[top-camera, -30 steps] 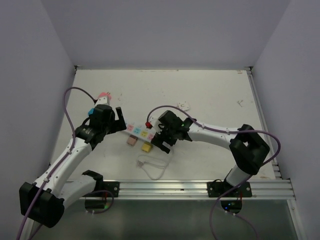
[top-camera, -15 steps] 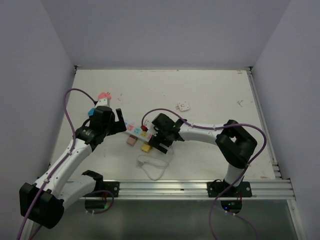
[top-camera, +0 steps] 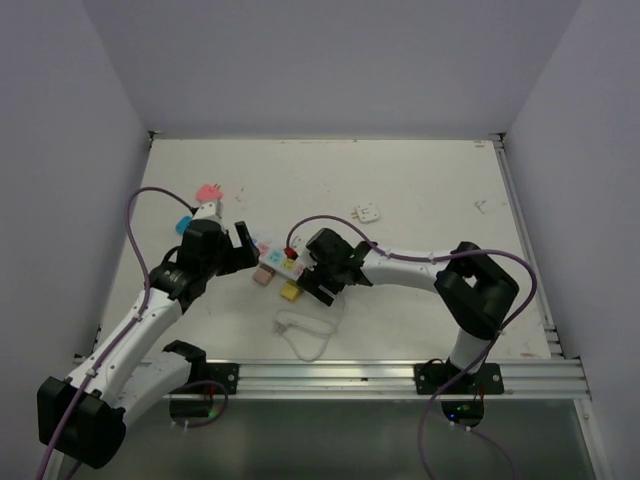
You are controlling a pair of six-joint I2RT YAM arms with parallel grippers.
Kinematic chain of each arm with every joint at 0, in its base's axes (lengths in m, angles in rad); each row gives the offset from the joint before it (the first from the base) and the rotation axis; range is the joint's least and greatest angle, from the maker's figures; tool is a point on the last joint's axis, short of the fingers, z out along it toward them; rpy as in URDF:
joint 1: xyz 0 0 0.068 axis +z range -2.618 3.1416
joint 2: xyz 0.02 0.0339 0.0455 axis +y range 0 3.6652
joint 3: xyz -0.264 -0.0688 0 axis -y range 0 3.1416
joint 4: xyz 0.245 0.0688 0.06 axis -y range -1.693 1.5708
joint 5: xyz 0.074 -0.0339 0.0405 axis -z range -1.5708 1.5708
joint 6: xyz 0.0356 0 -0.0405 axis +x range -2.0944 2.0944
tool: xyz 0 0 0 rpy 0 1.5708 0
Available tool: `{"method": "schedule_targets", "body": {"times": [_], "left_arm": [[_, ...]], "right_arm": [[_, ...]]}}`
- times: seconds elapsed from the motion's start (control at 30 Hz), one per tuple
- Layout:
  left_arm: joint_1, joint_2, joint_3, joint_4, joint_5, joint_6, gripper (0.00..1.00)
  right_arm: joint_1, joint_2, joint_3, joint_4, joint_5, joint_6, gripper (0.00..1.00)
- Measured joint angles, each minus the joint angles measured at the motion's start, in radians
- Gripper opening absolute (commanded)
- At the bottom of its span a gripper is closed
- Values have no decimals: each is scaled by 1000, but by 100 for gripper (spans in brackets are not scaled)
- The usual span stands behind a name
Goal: Pull the plug off the socket
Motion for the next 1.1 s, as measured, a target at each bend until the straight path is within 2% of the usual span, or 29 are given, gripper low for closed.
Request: {"method": "schedule_targets", "body": {"times": [0.17, 0.4, 0.57, 0.8, 1.1], "left_arm": [[5, -21, -50, 78, 67, -43, 99], [39, -3, -140, 231, 169, -174, 97], [45, 84, -208, 366, 257, -285, 94], [46, 240, -232, 549, 353, -409, 92], [46, 401, -218, 643, 354, -504, 85]], "right_arm": [[-26, -51, -70, 46, 22, 74, 0], [-130, -137, -164, 95, 9, 214, 0], [-185, -163, -198, 129, -26, 299, 0], [-187, -163, -221, 206, -107, 389, 0], [-194, -160, -242, 278, -171, 446, 0]]}}
